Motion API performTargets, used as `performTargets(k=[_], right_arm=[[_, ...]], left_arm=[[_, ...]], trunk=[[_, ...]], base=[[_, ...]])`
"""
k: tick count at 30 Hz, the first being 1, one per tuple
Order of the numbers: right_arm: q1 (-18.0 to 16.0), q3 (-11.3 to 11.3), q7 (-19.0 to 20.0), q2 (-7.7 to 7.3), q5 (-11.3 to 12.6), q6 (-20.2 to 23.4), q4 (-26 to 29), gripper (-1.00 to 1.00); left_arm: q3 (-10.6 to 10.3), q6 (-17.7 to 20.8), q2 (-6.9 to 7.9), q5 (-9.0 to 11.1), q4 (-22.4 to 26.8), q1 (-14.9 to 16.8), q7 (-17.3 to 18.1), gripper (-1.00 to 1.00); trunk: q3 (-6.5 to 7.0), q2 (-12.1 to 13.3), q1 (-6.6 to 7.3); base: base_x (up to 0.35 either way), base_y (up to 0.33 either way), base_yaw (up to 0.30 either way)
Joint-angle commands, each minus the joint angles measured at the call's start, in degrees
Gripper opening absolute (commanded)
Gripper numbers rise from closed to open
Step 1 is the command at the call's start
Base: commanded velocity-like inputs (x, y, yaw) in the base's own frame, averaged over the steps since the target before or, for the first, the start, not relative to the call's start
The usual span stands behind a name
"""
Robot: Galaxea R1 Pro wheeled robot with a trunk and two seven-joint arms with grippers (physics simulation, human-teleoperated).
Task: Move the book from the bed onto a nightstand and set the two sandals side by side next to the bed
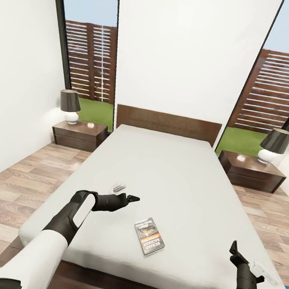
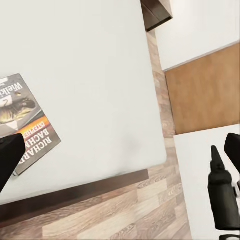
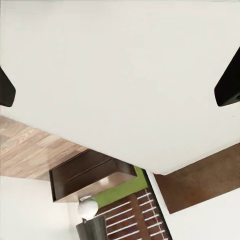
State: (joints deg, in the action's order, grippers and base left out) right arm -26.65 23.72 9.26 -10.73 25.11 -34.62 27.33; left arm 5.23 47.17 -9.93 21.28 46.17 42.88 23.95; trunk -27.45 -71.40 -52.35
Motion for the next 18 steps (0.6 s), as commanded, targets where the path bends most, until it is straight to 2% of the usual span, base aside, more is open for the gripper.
performTargets(k=[1, 2, 4, 6, 7, 8, 10, 12, 18], right_arm=[[-0.06, 0.08, 0.6, 0.0, -0.31, -0.11, -0.04, 1.0], [-0.06, 0.07, 0.61, 0.0, -0.93, -0.1, -0.03, 1.0], [-0.05, 0.03, 0.68, 0.0, -4.75, -0.11, 0.04, 1.0], [-0.05, 0.04, 0.71, 0.0, -7.05, -0.12, 0.06, 1.0], [-0.06, 0.07, 0.74, 0.0, -10.99, -0.15, 0.13, 1.0], [-0.06, 0.08, 0.71, 0.0, -12.21, -0.28, 0.26, 1.0], [-0.06, 0.07, 0.66, 0.0, -13.02, -0.42, 0.65, 1.0], [-0.06, 0.01, 0.66, 0.0, -14.0, -0.61, 3.27, 1.0], [-0.07, -0.21, 0.84, 0.0, -14.5, -0.57, 8.99, 1.0]], left_arm=[[0.28, 0.37, -0.07, -0.07, -0.01, 0.03, 0.22, 1.0], [0.27, 0.37, -0.07, -0.06, -0.01, 0.03, 0.22, 1.0], [0.25, 0.37, -0.07, -0.03, -0.02, 0.02, 0.22, 1.0], [0.24, 0.37, -0.07, -0.02, -0.02, 0.03, 0.22, 1.0], [0.14, 0.37, -0.07, -0.02, -0.03, 0.02, 0.22, 1.0], [0.02, 0.37, -0.07, -0.01, -0.03, 0.02, 0.22, 1.0], [-0.13, 0.37, -0.07, -0.01, -0.03, 0.01, 0.22, 1.0], [-0.95, 0.37, -0.07, -0.01, -0.03, 0.01, 0.22, 1.0], [-2.11, 0.37, -0.07, -0.01, -0.03, 0.02, 0.22, 1.0]], trunk=[[-0.06, -0.04, 0.0], [-0.06, -0.04, 0.0], [-0.06, -0.04, 0.0], [-0.06, -0.04, 0.0], [-0.06, -0.04, 0.0], [-0.06, -0.04, 0.0], [-0.06, -0.04, 0.0], [-0.06, -0.04, 0.0], [-0.06, -0.04, 0.0]], base=[[0.0, 0.0, 0.0], [0.0, 0.0, 0.0], [0.0, 0.0, 0.0], [0.0, 0.0, 0.0], [0.0, 0.0, 0.0], [0.0, 0.0, 0.0], [0.0, 0.0, 0.0], [0.0, 0.0, 0.0], [0.0, 0.0, 0.0]])
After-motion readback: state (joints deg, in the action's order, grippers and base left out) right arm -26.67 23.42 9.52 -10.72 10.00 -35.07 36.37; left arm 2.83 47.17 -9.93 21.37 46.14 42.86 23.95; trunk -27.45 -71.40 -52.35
